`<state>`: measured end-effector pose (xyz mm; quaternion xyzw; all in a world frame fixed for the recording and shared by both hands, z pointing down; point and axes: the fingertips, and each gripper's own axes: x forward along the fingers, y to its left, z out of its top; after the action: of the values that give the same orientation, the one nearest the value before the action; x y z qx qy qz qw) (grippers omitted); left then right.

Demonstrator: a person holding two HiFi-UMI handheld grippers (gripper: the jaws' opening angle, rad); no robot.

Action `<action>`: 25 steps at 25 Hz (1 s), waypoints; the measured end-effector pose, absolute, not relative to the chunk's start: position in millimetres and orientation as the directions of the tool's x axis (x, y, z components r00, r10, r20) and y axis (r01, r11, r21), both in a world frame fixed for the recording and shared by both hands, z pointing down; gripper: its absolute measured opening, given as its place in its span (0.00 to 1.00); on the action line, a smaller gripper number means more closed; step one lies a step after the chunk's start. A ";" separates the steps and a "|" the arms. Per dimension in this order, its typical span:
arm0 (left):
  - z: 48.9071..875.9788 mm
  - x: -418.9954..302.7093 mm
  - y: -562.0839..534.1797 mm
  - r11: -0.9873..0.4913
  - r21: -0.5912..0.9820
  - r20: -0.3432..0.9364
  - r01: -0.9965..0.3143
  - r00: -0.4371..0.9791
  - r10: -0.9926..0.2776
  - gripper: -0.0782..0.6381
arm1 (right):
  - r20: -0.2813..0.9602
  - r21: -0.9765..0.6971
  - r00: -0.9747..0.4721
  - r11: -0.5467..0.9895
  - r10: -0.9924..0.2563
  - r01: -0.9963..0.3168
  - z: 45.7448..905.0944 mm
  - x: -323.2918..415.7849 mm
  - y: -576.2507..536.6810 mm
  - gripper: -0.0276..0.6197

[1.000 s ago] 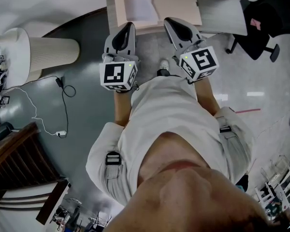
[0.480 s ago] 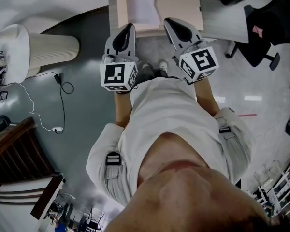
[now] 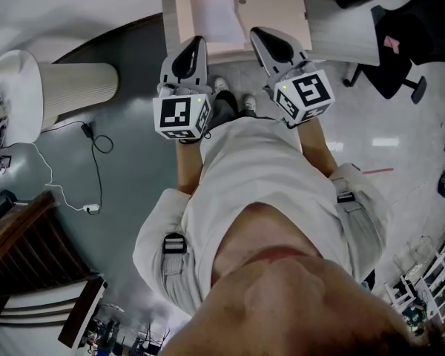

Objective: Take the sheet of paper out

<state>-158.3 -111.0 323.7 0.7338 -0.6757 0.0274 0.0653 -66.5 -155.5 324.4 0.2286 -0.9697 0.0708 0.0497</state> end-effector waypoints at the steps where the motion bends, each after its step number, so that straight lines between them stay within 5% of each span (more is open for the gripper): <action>1: 324.1 -162.5 -115.1 -0.084 0.059 0.128 -0.995 0.091 -0.988 0.12 | 0.129 -0.111 -0.888 0.884 -0.441 -0.455 323.9 -70.3 -159.2 0.07; 25: 350.6 -229.0 -200.5 -0.279 0.074 0.138 -0.957 0.287 -0.948 0.12 | 0.201 -0.110 -0.779 0.776 -0.594 -0.621 350.3 -129.4 -230.4 0.07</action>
<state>-229.0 -200.5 350.6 0.7990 -0.5962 0.0335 0.0711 -129.4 -230.4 350.3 0.3235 -0.9391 0.0856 0.0778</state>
